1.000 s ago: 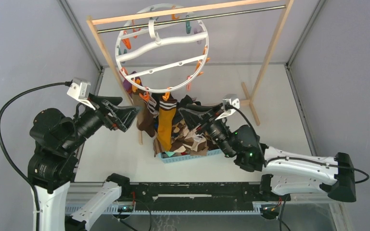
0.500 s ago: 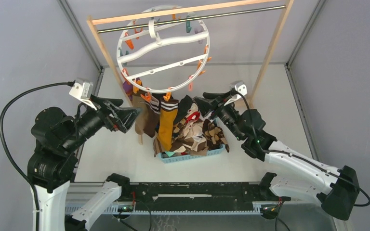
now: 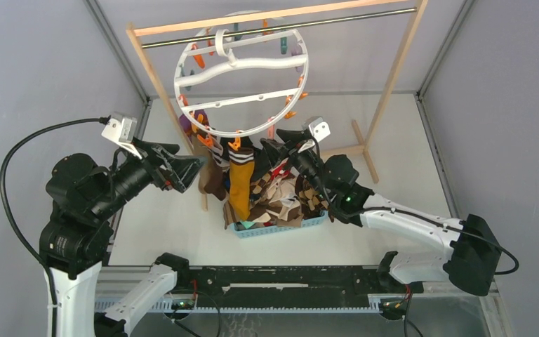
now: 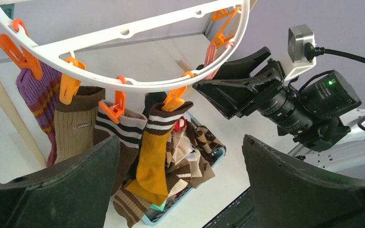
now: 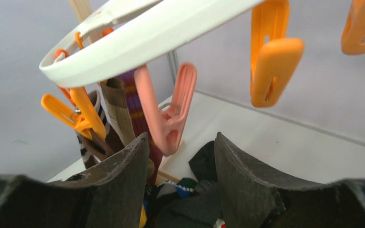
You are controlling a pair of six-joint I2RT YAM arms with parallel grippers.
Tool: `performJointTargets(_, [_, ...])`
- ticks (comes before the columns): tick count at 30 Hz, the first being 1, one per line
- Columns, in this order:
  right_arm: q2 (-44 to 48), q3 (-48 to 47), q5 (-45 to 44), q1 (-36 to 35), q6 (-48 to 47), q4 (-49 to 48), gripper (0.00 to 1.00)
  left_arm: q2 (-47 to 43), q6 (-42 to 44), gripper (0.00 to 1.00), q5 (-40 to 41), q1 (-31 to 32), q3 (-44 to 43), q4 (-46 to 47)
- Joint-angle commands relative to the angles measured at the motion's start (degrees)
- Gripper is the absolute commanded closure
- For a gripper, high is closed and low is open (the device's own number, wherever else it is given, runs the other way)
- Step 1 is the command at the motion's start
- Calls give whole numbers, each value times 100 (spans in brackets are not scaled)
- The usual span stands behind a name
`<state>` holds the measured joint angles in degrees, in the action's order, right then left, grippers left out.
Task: Clip the socks to the hanger
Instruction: Open the clamp at the hanger.
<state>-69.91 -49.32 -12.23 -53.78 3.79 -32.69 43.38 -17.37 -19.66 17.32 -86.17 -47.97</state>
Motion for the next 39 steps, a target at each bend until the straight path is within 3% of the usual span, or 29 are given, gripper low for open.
performJointTargets(1, [-171,-286,-891,-302,-677,-976,40,29,146,0,30,-34,-260,44])
performJointTargets(8, [-525,-403,-1695,-595,-1273,-1650,46,-9,146,0,17,-31,-260,27])
performJointTargets(17, [-539,-403,-1816,-1035,-1751,-1766,73,-49,164,0,-8,-36,-234,-11])
performJointTargets(23, [-299,-371,-1755,-1300,-1662,-1492,85,-47,129,0,-129,-35,-187,11])
performJointTargets(34, [-471,-570,-2042,-1885,-1668,-1584,93,-18,-274,3,-1091,-36,609,162])
performJointTargets(39, [-774,-904,-2274,-2178,-1503,-1391,95,286,-516,7,-1315,-22,529,430])
